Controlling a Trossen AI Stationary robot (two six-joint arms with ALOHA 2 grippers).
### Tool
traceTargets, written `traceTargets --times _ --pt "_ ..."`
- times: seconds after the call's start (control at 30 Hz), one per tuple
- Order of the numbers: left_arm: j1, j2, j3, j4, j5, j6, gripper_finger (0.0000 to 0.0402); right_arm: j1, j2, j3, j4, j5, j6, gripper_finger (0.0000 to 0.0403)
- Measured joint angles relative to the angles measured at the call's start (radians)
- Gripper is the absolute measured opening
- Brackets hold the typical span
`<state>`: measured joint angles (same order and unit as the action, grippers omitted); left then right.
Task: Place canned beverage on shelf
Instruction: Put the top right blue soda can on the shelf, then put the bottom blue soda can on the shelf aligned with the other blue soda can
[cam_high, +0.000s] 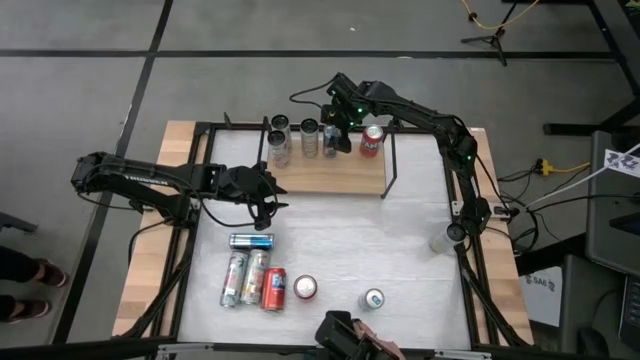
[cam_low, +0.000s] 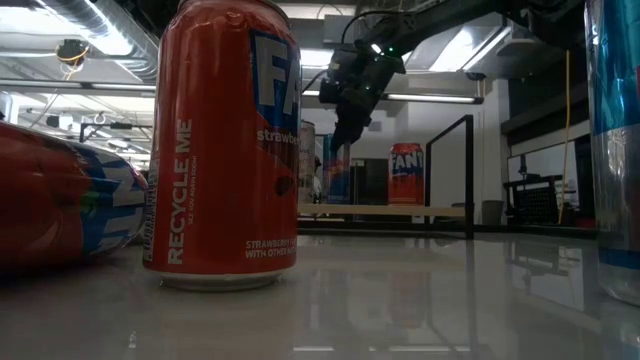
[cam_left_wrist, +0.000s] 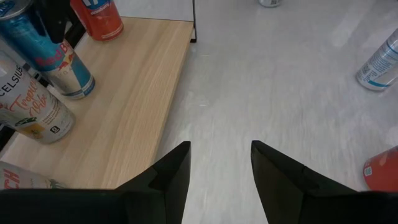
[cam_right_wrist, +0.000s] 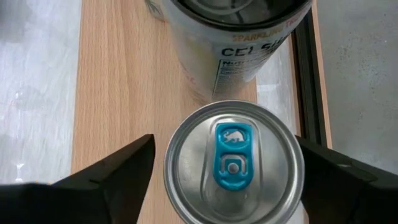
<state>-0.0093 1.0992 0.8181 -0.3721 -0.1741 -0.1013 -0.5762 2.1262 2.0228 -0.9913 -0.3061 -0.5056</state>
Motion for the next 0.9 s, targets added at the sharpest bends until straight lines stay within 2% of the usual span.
traceTargets --times 0.23,0.4,0.63,0.73,0.9 --pt "0.0 0.0 0.0 0.0 0.0 0.0 0.0158 0.0 -0.003 0.002 -0.021 0.0 0.001 0.0341" --pt "0.0 0.0 0.0 0.0 0.0 0.0 0.0158 0.0 -0.005 0.086 -0.144 0.025 0.002 0.034" --pt "0.0 0.0 0.0 0.0 0.0 0.0 0.0158 0.0 -0.006 0.276 -0.374 0.074 0.005 0.0342" --pt "0.0 0.0 0.0 0.0 0.0 0.0 0.0158 0.0 -0.006 0.335 -0.406 0.079 0.027 0.0342" --pt "0.0 0.0 0.0 0.0 0.0 0.0 0.0158 0.0 -0.017 0.319 -0.392 0.079 0.03 0.0342"
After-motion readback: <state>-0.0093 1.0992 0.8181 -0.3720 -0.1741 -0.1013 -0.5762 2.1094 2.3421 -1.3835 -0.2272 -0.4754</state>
